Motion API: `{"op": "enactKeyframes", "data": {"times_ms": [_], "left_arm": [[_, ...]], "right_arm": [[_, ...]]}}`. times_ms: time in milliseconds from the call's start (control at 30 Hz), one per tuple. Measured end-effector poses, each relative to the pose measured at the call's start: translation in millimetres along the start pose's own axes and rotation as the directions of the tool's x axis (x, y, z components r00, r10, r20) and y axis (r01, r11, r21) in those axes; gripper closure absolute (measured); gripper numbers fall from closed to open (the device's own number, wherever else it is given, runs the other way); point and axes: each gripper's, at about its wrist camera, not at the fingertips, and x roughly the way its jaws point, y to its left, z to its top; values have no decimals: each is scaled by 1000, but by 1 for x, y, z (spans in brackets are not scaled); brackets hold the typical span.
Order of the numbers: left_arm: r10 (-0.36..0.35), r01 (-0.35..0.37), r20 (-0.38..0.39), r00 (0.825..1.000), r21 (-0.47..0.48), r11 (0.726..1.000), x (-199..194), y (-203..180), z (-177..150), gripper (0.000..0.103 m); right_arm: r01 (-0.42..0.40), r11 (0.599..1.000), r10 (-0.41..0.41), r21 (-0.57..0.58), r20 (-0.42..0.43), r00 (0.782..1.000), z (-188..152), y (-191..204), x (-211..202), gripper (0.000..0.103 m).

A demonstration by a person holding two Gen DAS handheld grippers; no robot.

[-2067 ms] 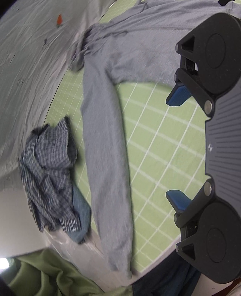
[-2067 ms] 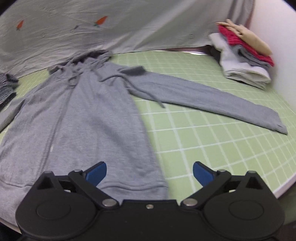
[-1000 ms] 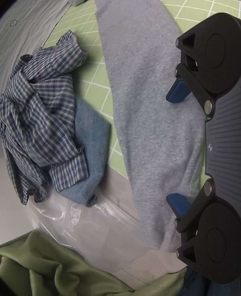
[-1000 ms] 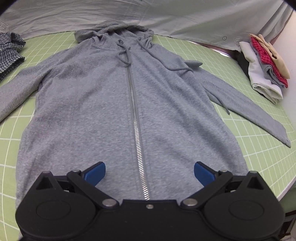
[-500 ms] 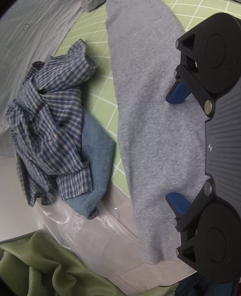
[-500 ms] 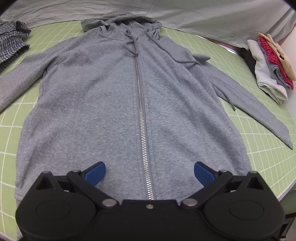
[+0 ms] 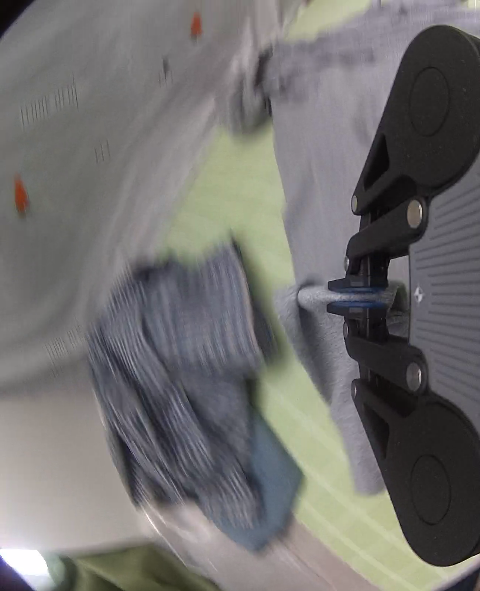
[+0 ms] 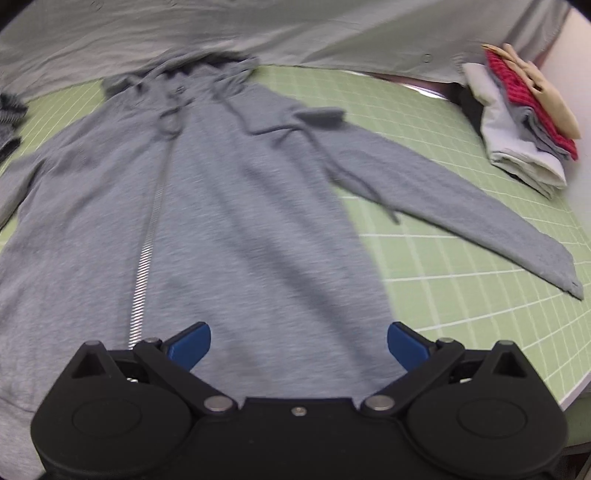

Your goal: Fold clothes

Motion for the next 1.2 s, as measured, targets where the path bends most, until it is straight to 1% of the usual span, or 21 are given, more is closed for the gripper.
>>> {"op": "enactKeyframes", "data": {"times_ms": [67,100,167,233,267,300,333,367,400,433,500,567,633,667,733,767,833,933,1000,1100,1200], "left_arm": [[-135,134,9,991,75,988,-11,-62,4,99],[-203,201,7,979,113,973,-17,-93,6,99],[-350,348,-28,936,192,917,-29,-153,-1,98],[-466,463,-57,883,272,844,-38,-204,-14,86],[-512,506,-72,856,313,804,-42,-226,-21,70],[-521,509,-58,851,327,796,-47,-237,-26,45],[-528,509,-44,848,342,790,-52,-246,-31,28],[-509,485,-26,860,354,800,-53,-245,-34,3],[-490,459,-8,871,365,810,-53,-243,-37,0],[-469,432,8,883,375,820,-53,-242,-40,0],[-377,350,1,926,368,861,-42,-228,-42,0],[-255,243,-6,967,330,912,-24,-202,-42,0],[-152,158,-46,987,308,938,-5,-176,-47,0],[-99,115,-66,993,299,947,4,-164,-49,0],[5,26,-109,994,282,959,23,-138,-54,0],[55,-17,-132,990,274,962,33,-126,-57,0],[103,-50,-206,973,247,968,53,-108,-65,0],[112,-56,-292,950,192,980,73,-91,-74,0],[116,-59,-305,945,192,980,79,-89,-76,0],[131,-69,-312,941,203,977,83,-86,-83,0],[123,-66,-339,933,176,982,85,-83,-87,0]], "right_arm": [[4,999,-4,31,12,1000,1,-22,3,0],[5,999,-6,49,18,1000,1,-33,4,0],[12,996,-15,86,30,999,3,-54,7,0],[24,993,-29,118,44,999,6,-73,10,0],[31,991,-39,133,52,998,10,-82,11,0],[40,988,-49,146,62,997,13,-90,12,0],[45,986,-58,158,75,996,17,-97,12,0],[50,984,-66,169,88,994,21,-103,13,0],[52,983,-71,178,101,992,25,-108,13,0],[53,982,-75,183,113,991,28,-111,13,0],[48,981,-73,186,126,989,35,-112,18,0],[34,982,-59,184,133,989,45,-108,26,0],[6,986,-31,167,145,989,58,-97,33,0],[-8,989,-16,149,156,988,65,-90,36,0],[-25,996,9,86,182,983,80,-71,41,0],[-33,998,22,54,194,981,88,-61,43,0],[-51,999,51,-5,202,978,99,-42,50,0],[-72,992,90,-100,198,976,110,-16,60,0],[-69,986,97,-151,186,978,109,-5,62,0],[-94,980,121,-175,152,981,104,0,63,0],[-113,974,141,-196,137,980,96,4,60,0]]}}
